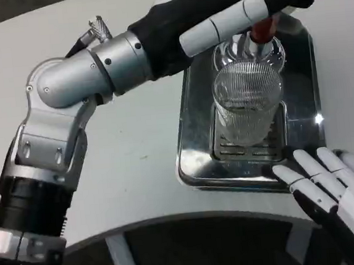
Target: Grasp the cup under the faucet to collect the drink, then remove the cup.
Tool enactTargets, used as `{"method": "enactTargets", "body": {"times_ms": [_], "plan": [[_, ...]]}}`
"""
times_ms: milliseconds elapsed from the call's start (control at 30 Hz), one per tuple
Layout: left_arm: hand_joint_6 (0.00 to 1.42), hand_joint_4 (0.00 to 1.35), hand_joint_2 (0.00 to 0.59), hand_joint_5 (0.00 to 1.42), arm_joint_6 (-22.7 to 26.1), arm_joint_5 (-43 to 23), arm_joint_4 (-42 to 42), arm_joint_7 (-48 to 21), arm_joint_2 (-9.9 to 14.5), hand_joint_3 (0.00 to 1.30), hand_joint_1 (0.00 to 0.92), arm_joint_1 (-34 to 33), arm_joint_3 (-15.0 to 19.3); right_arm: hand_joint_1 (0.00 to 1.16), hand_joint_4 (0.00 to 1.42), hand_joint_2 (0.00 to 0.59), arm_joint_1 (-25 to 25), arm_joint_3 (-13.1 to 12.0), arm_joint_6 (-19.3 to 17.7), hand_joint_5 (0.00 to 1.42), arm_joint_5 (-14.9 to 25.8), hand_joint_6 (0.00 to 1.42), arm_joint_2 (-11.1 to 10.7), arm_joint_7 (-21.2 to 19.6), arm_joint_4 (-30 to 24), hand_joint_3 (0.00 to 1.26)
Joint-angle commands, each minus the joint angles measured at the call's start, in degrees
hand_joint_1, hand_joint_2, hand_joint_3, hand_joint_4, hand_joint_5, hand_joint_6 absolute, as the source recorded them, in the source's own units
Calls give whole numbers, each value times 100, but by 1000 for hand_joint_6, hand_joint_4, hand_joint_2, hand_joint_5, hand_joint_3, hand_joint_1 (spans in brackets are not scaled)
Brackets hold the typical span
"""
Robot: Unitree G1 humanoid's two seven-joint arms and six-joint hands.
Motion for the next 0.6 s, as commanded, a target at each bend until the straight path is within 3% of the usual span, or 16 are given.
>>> {"method": "enactTargets", "body": {"times_ms": [33,467,600], "plan": [[207,0,103,91,-349,383,103,-190,144,84,0,38,-252,490,22,427,-66,29,228,4,38,15,961,57,-73,133],[190,0,99,83,-942,758,292,-168,229,84,0,4,-426,490,22,427,-175,380,1087,4,36,23,941,95,-73,126],[187,0,98,80,-1033,826,348,-169,228,84,0,-4,-437,490,14,427,-202,508,1522,4,125,52,937,109,-73,106]]}}
